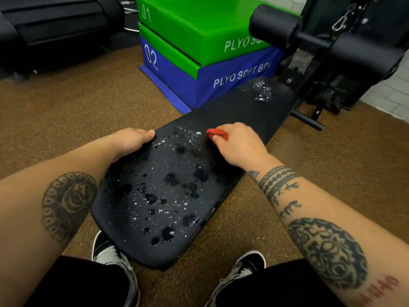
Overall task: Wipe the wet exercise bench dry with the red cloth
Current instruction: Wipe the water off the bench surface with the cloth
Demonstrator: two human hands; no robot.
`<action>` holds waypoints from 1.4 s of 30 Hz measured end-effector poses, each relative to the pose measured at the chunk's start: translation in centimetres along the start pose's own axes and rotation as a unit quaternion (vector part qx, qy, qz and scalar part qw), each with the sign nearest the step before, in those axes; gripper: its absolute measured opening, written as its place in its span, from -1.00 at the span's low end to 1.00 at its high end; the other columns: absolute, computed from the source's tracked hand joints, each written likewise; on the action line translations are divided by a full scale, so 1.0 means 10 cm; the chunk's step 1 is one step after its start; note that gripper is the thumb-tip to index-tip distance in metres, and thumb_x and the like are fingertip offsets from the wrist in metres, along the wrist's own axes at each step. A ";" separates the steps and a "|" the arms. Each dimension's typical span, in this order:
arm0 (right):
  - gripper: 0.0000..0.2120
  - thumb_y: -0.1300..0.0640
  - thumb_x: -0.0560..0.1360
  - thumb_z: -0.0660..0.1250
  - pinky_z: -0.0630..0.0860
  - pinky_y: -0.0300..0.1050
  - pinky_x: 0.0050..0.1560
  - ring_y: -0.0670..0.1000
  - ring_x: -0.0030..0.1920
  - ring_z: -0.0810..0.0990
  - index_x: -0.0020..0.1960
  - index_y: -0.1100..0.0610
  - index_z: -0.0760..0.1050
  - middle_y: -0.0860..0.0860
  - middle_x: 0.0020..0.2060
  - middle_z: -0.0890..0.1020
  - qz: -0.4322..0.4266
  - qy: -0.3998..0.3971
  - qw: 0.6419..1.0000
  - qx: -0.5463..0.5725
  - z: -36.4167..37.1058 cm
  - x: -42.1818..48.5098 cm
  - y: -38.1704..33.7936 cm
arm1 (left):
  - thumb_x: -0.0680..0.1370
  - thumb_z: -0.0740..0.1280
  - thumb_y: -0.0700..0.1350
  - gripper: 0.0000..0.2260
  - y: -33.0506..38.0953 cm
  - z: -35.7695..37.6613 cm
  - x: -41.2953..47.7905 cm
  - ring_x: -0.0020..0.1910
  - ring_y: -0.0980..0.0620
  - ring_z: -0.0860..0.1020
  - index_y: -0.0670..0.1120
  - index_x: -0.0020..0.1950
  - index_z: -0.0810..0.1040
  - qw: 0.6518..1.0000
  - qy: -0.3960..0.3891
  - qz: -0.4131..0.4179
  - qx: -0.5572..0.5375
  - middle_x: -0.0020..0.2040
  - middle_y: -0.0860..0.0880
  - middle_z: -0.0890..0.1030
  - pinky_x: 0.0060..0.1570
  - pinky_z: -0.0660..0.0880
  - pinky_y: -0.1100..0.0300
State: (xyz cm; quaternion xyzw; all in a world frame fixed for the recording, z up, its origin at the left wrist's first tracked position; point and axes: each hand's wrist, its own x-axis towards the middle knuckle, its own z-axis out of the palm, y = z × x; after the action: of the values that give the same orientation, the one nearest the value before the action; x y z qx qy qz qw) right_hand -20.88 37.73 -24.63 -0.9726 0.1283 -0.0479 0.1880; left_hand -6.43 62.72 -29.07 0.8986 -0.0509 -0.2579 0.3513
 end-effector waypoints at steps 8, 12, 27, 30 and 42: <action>-0.77 -0.07 0.56 0.30 0.47 -0.16 0.14 -0.05 0.12 0.58 0.18 -0.26 0.60 -0.24 -0.05 0.54 -0.123 -0.173 0.977 -0.036 0.01 -0.18 -0.14 | 0.62 0.21 0.22 -0.54 0.01 0.00 0.01 0.36 -0.12 0.46 0.01 0.41 0.51 1.000 0.000 -0.010 -0.010 0.42 -0.05 0.49 0.37 0.31 0.01; -0.78 -0.07 0.52 0.32 0.54 -0.10 0.13 -0.07 0.07 0.62 0.12 -0.18 0.65 -0.17 0.00 0.68 -0.073 -0.087 0.991 0.069 -0.11 -0.07 -0.01 | 0.61 0.22 0.22 -0.54 -0.01 0.01 0.01 0.37 -0.10 0.46 0.00 0.41 0.51 1.000 0.010 0.000 0.000 0.42 -0.03 0.49 0.37 0.29 0.04; -0.78 -0.05 0.48 0.37 0.55 -0.07 0.15 -0.15 0.01 0.63 0.10 -0.21 0.66 -0.22 -0.09 0.65 -0.112 -0.134 0.979 0.107 -0.20 -0.47 0.20 | 0.62 0.19 0.25 -0.48 -0.03 -0.01 0.01 0.47 -0.12 0.35 -0.03 0.46 0.46 1.000 0.011 0.001 0.026 0.50 -0.04 0.40 0.50 0.18 -0.05; -0.74 -0.08 0.55 0.29 0.52 -0.01 0.19 0.06 0.10 0.61 0.20 -0.17 0.61 -0.05 0.02 0.61 -0.035 -0.022 0.998 0.045 -0.10 -0.38 0.24 | 0.59 0.19 0.29 -0.48 -0.04 -0.03 0.00 0.45 -0.11 0.38 0.01 0.43 0.49 0.999 0.011 0.005 0.032 0.49 -0.02 0.42 0.50 0.20 -0.09; -0.69 -0.18 0.51 0.32 0.51 -0.14 -0.04 -0.16 -0.14 0.55 0.20 -0.16 0.63 -0.15 -0.15 0.54 -0.189 -0.137 0.965 0.122 0.03 -0.81 0.28 | 0.20 0.30 0.56 -0.19 -0.05 -0.07 -0.11 0.22 -0.11 0.57 0.14 0.32 0.55 0.999 -0.023 -0.016 0.018 0.30 0.01 0.57 0.37 0.39 -0.12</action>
State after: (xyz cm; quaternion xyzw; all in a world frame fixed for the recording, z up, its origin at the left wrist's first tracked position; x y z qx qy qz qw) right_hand -29.28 37.46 -26.33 -0.9462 -0.0917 0.0355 0.3083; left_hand -7.10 63.81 -28.53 0.8995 -0.0494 -0.2828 0.3293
